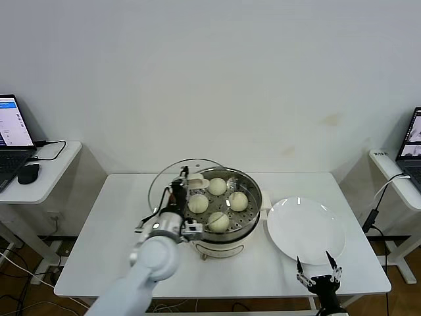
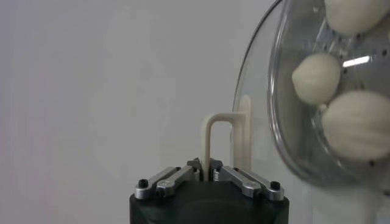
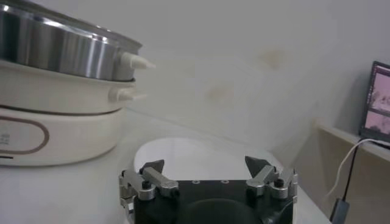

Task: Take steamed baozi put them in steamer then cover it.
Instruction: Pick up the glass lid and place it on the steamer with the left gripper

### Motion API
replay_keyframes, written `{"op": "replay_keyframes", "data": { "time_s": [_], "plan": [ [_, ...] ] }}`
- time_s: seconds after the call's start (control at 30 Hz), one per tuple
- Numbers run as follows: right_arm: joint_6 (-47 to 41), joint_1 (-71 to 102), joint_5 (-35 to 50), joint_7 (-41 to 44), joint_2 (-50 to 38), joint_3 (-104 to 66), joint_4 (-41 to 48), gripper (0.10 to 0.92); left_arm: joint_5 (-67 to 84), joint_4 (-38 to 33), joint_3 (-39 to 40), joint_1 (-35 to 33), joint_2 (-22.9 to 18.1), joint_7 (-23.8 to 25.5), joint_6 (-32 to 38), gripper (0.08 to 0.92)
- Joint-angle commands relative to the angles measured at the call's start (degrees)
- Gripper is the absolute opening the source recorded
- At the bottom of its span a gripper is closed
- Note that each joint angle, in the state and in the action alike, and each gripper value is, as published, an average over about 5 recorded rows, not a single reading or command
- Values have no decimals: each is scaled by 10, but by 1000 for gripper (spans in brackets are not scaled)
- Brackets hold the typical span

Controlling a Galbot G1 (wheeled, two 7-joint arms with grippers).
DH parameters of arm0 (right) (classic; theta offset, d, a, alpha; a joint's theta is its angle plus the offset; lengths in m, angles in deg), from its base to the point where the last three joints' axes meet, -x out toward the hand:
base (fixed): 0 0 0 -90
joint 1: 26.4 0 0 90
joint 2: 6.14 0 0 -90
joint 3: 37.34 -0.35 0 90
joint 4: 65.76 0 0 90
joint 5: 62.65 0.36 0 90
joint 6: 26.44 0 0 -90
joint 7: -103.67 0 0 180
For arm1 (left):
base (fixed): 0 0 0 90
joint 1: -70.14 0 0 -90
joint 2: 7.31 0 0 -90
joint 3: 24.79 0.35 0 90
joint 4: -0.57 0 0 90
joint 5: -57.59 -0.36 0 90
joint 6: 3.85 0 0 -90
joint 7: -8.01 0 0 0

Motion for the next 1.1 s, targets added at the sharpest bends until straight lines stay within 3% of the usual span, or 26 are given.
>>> {"op": "replay_keyframes", "data": {
  "time_s": [0.03, 0.53, 1.1],
  "plan": [
    [3, -2, -9, -1, 1, 0, 8, 823, -110, 64, 57, 49, -114, 47, -27, 148],
    [4, -5, -7, -1, 2, 2, 14, 823, -155, 114, 61, 40, -150, 57, -18, 148],
    [3, -3, -2, 1, 2, 7, 14, 823, -165, 131, 46, 27, -156, 49, -8, 148]
  ]
}}
